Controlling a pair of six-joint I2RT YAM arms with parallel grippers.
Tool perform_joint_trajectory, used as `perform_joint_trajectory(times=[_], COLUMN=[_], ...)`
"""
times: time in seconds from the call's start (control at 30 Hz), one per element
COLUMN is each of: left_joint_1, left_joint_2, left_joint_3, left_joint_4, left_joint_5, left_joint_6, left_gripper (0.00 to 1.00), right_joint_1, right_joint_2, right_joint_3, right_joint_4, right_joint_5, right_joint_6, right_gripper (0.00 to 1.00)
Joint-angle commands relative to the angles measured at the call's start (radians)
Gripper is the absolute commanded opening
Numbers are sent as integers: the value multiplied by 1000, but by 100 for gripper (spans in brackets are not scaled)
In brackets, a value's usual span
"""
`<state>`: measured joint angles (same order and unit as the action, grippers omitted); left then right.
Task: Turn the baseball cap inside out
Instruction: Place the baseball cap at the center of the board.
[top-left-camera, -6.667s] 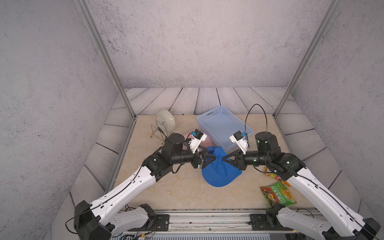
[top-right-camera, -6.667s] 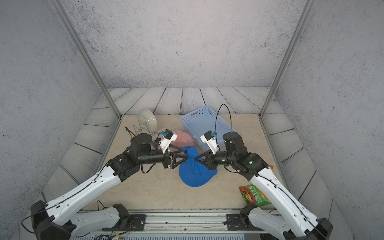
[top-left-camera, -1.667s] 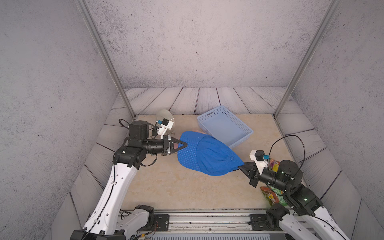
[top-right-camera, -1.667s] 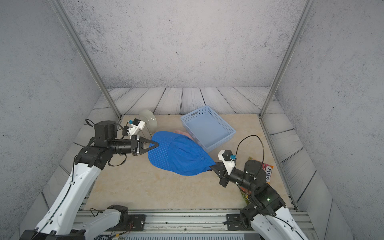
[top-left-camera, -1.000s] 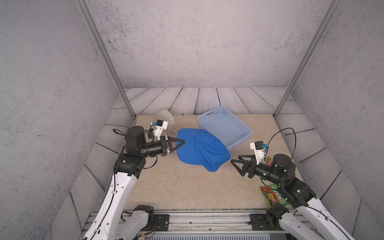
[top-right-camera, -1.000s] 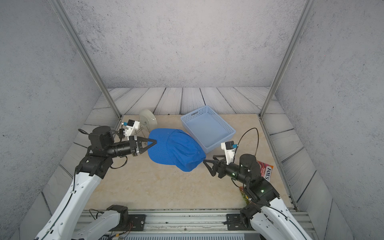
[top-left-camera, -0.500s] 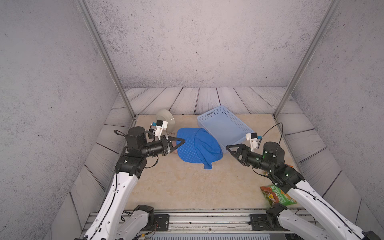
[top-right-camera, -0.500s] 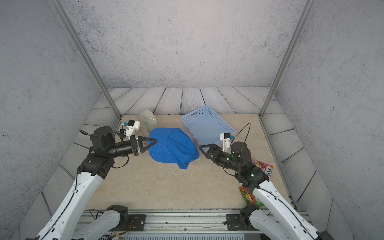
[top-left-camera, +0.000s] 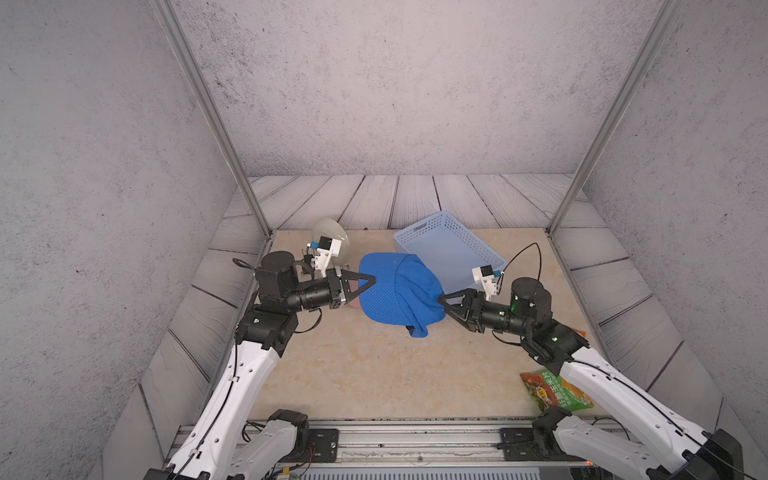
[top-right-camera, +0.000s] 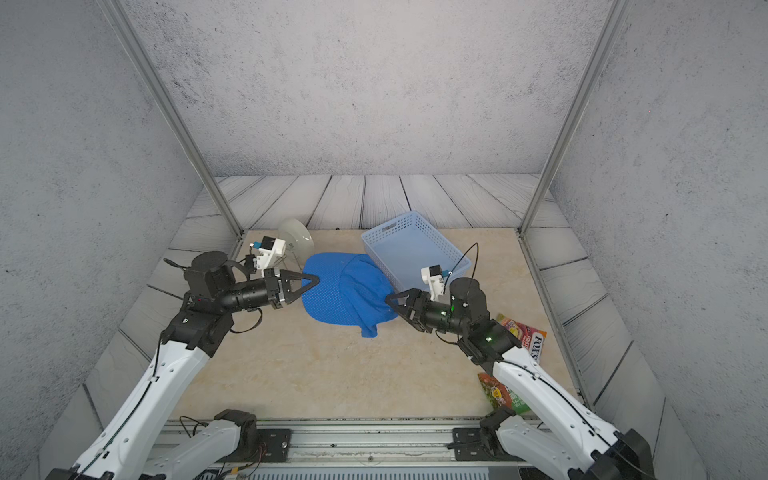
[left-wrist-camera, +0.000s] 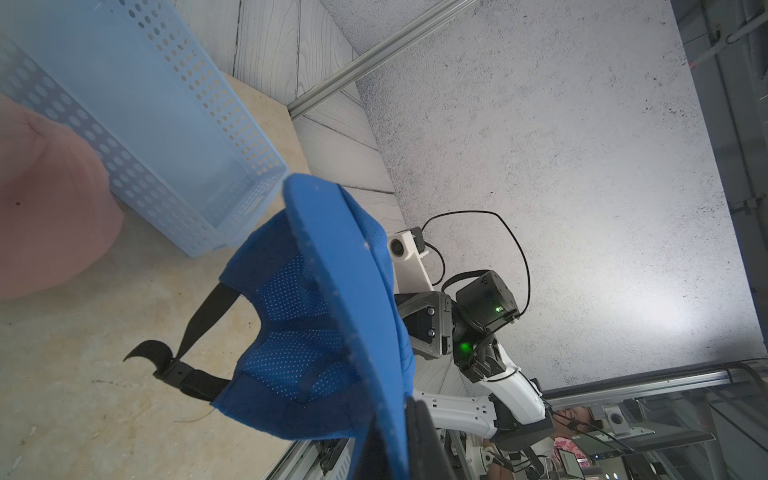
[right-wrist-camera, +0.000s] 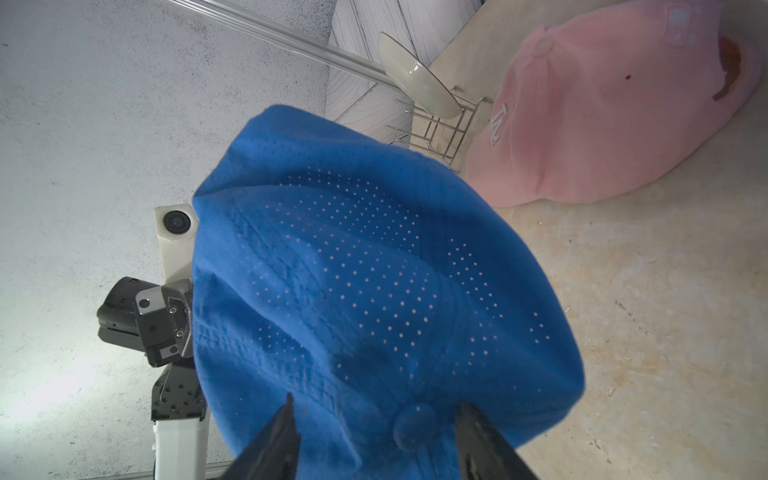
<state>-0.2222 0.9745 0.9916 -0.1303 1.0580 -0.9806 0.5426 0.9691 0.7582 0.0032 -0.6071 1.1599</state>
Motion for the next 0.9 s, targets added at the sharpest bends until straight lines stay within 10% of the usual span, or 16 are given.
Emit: perform_joint_trajectory(times=[0.0,0.53,0.87], left_joint_1=[-6,-9,-61], left_joint_2=[-6,-18,-76], left_joint_3=[-6,-52,-307], left_joint_4=[19,-69,150], left_joint_5=[-1,-26,-251], left_joint_6=[18,81,-136], left_gripper=[0,0,0], right_joint_1=[5,5,22], right_joint_2=[-3,-16,51], right_joint_3=[29,103,239], right_joint_4=[18,-191,-522], right_joint_5=[-16,69,209], right_joint_6=[-20,-202,-415], right_gripper=[58,21,9])
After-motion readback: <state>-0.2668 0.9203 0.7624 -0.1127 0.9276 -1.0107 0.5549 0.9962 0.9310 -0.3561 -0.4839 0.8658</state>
